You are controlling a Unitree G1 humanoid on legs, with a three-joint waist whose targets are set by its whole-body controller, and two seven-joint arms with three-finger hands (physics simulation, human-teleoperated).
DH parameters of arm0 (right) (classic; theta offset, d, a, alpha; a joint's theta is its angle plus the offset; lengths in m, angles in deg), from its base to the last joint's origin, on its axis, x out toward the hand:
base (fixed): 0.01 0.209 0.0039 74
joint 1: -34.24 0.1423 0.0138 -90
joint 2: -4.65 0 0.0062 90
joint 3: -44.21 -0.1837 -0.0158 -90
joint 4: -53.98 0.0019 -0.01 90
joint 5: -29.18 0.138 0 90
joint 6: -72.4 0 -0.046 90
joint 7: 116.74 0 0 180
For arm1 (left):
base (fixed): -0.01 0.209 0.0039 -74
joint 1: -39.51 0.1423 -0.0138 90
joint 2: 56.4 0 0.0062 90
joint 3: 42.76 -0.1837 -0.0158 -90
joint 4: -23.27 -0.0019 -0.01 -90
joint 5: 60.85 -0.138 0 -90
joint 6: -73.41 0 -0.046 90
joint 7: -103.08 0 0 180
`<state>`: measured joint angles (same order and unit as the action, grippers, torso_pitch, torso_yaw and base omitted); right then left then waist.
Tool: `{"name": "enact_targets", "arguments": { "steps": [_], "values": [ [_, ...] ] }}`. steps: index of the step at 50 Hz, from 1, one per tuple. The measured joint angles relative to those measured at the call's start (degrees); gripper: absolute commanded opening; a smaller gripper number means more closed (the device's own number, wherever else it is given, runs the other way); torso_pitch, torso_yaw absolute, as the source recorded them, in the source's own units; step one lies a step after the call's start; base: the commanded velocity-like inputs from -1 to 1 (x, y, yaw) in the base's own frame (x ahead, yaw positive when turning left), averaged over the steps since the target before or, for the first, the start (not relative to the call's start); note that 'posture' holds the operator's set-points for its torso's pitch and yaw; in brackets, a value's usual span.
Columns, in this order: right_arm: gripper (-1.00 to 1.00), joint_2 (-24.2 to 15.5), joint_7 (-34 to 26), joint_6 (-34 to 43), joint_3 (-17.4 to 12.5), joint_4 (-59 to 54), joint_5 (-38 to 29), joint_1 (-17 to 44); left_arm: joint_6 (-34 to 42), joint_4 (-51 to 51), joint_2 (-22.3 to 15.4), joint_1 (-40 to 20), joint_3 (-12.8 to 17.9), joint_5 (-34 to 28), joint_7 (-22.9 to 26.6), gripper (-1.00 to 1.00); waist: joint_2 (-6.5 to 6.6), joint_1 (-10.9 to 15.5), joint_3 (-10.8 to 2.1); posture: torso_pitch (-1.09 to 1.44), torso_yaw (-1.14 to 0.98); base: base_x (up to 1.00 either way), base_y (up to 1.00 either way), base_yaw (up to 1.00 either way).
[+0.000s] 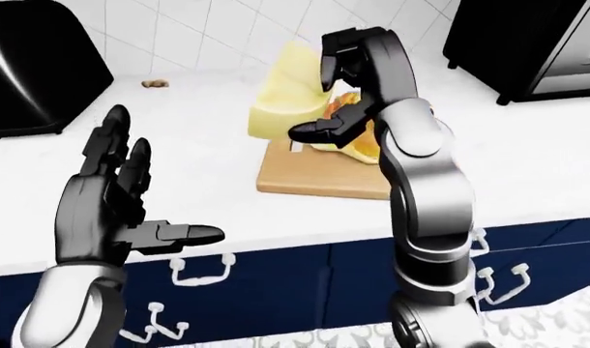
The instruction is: Pick up the wedge of cheese and place it on the slice of bread to prepare a simple cheese on bread dish.
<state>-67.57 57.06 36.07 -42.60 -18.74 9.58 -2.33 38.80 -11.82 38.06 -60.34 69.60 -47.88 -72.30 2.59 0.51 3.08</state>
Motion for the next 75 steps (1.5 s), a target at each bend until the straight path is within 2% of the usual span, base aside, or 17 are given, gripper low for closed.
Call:
{"name": "enact_targets", "arguments": {
  "steps": [1, 2, 5, 6, 9, 10, 11, 14, 17, 27, 30, 32, 37, 42, 48, 60, 75],
  "values": [
    [-1.0, 0.22, -0.1, 0.12, 0.42, -0.22, 0.22, -0.38, 0.17, -0.26, 0.08, 0.29, 0.26, -0.13, -0.1, 1.0, -0.47, 0.4, 0.41, 0.0, 0.0, 0.0, -0.56, 0.0],
    [-1.0, 0.33, -0.35, 0.46, 0.97, -0.63, 0.53, -0.82, 0.55, -0.61, 0.26, 0.68, 0.44, -0.28, -0.22, 1.0, 0.02, 0.37, 0.26, 0.0, 0.0, 0.0, -0.56, 0.0],
    [-1.0, 0.35, -1.02, 1.53, 1.6, -1.12, 1.3, -0.62, 1.34, -0.67, -0.01, 0.38, 0.62, -0.58, -0.49, 1.0, 1.1, 0.13, -1.26, 0.0, 0.0, 0.0, -0.57, 0.0],
    [-1.0, 0.27, -1.03, 1.56, 1.42, -0.62, 1.36, -0.12, 1.14, -0.22, -0.16, 0.03, 0.63, -0.56, -0.51, 1.0, 0.71, 0.17, -1.39, 0.0, 0.0, 0.0, -0.55, 0.0],
    [-1.0, 0.11, -0.65, 0.73, 0.91, 1.73, 1.16, 0.96, 0.01, 0.85, -0.26, -0.13, 0.57, -0.47, -0.42, 1.0, -1.73, 0.49, -0.89, 0.0, 0.0, 0.0, -0.56, 0.0],
    [-1.0, 0.03, -0.49, 0.41, 0.75, 2.2, 1.07, 1.18, -0.21, 0.9, -0.28, -0.18, 0.49, -0.44, -0.38, 1.0, -3.2, 0.31, -1.25, 0.0, 0.0, 0.0, -0.55, 0.0],
    [-1.0, -0.34, -0.36, 0.06, 0.49, 2.49, 1.0, 1.19, -0.39, 0.9, 0.17, -0.23, 0.18, -0.37, -0.32, 1.0, -3.97, -0.29, -1.71, 0.0, 0.0, 0.0, -0.56, 0.0],
    [-1.0, -0.84, 0.22, 0.39, -0.91, 2.08, 0.28, 0.01, 0.12, 0.09, 0.6, 0.4, -1.24, 0.33, 0.34, 1.0, -3.27, -1.31, -0.83, 0.0, 0.0, 0.0, -0.48, 0.0],
    [-1.0, -0.64, 0.51, 0.91, -0.45, 0.93, 0.09, -0.1, 0.48, -0.39, 0.45, 0.64, -0.41, 0.13, 0.32, 1.0, -2.47, -0.94, -0.01, 0.0, 0.0, 0.0, 0.0, 0.0],
    [-1.0, -0.52, 0.69, -0.59, -0.86, 1.99, 1.03, 0.36, -0.26, 0.44, 0.21, -0.09, -0.3, 0.33, 0.35, 1.0, -1.79, -1.28, 1.44, 0.0, 0.0, 0.0, 0.0, 0.0],
    [-1.0, -0.69, 1.0, -0.95, -1.05, 1.4, 1.29, 0.69, 0.03, 0.0, 0.23, 0.0, -0.19, 0.3, 0.31, 1.0, -0.44, -1.78, 1.31, 0.0, 0.0, 0.0, 0.0, 0.0],
    [-1.0, -0.69, 1.19, -1.04, -1.03, 1.03, 1.53, 1.14, 0.12, 0.02, 0.06, -0.12, 0.02, 0.26, 0.23, 1.0, 1.45, -2.03, 0.53, 0.0, 0.0, 0.0, 0.0, 0.0],
    [-1.0, -0.23, 1.25, -1.04, 0.0, 0.5, 2.92, 1.16, 0.04, -0.33, 0.06, 0.45, 0.73, -0.02, 0.0, 1.0, -0.46, -1.41, 0.04, 0.0, 0.0, 0.0, 0.0, 0.0],
    [-1.0, -0.7, 1.58, -1.05, -0.2, 0.54, 3.73, 2.57, 0.04, 0.02, 0.02, 0.44, 0.85, 0.06, -0.06, 1.0, -1.14, -0.75, -0.38, 0.0, 0.0, 0.0, 0.0, 0.0],
    [-1.0, -1.57, 3.12, -2.59, -1.15, -1.76, 4.33, 3.7, -0.18, 0.16, 0.04, 0.62, 0.93, 0.22, 0.08, 1.0, -1.13, -0.55, -0.71, 0.0, 0.0, 0.0, 0.0, 0.0],
    [-1.0, -2.64, 7.5, -9.61, -2.47, -15.56, 5.9, 3.35, -1.3, -0.59, 0.26, 1.3, 0.93, 0.22, 0.5, 1.0, -0.68, -0.57, -0.63, 0.0, 0.0, 0.0, 0.0, 0.0],
    [-1.0, -2.29, 7.4, -10.84, -1.69, -16.27, 5.66, 2.82, -1.01, 0.24, 0.43, 1.53, 1.22, 0.14, 0.66, 1.0, -0.8, -0.62, -0.63, 0.0, 0.0, 0.0, 0.0, 0.0]
  ]
}}
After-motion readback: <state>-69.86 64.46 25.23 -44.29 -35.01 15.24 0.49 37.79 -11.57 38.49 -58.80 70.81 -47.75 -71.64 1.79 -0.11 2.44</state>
